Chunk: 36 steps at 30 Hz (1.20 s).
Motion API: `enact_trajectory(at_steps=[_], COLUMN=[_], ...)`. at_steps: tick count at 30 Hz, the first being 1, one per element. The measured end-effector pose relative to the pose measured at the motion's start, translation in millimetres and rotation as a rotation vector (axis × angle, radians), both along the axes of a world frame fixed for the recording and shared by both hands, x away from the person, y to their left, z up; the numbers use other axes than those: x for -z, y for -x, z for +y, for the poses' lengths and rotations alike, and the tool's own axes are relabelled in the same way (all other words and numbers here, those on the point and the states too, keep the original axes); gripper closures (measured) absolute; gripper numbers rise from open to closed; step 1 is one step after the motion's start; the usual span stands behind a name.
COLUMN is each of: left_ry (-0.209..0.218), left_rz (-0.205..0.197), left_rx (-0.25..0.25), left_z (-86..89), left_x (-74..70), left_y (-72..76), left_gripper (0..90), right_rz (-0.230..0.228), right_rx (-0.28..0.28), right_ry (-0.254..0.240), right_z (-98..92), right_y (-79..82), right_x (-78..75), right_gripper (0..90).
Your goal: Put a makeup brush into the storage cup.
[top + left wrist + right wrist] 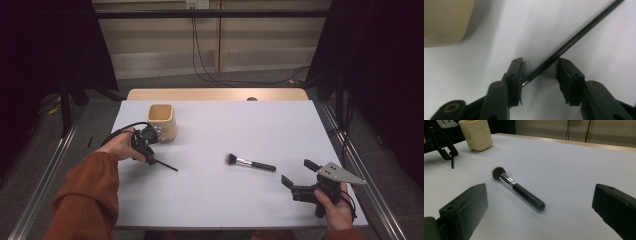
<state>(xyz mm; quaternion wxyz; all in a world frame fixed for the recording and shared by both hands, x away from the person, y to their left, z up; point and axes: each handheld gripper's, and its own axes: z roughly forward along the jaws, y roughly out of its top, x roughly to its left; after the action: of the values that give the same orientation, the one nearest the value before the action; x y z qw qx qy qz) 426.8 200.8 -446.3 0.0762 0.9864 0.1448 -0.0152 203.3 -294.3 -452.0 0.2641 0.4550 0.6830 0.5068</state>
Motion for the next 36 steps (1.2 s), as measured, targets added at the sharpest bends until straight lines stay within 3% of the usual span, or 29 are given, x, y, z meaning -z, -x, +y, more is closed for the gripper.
enact_trajectory(at_steps=[9, 16, 25, 34, 36], left_ry=[-0.032, -0.024, -0.004, 0.02, 0.05], left_rz=[0.013, 0.031, 0.031, 0.039, 0.037], left_rx=[0.0, -0.005, -0.034, -0.098, -0.122], left_z=[-1.8, -0.4, 2.1, 7.1, 8.8], left_x=[-0.8, -0.9, -1.7, -3.0, -3.6], left_y=[-1.4, -1.3, -1.1, -1.5, 0.0], left_gripper=[76.7, 85.5, 85.7, 85.7, 85.7], right_rz=[-0.001, -0.001, 0.002, 0.003, 0.003], right_rx=[0.002, 0.001, 0.004, 0.003, 0.004], right_ry=[0.0, 0.003, 0.001, 0.002, 0.002], right_z=[-0.5, -0.9, -0.1, -0.1, -0.1], right_y=[0.2, -0.2, -1.1, -1.8, -1.9], right_x=[0.0, 0.4, 0.5, 0.5, 0.5], right_gripper=[0.0, 0.0, 0.0, 0.0, 0.0])
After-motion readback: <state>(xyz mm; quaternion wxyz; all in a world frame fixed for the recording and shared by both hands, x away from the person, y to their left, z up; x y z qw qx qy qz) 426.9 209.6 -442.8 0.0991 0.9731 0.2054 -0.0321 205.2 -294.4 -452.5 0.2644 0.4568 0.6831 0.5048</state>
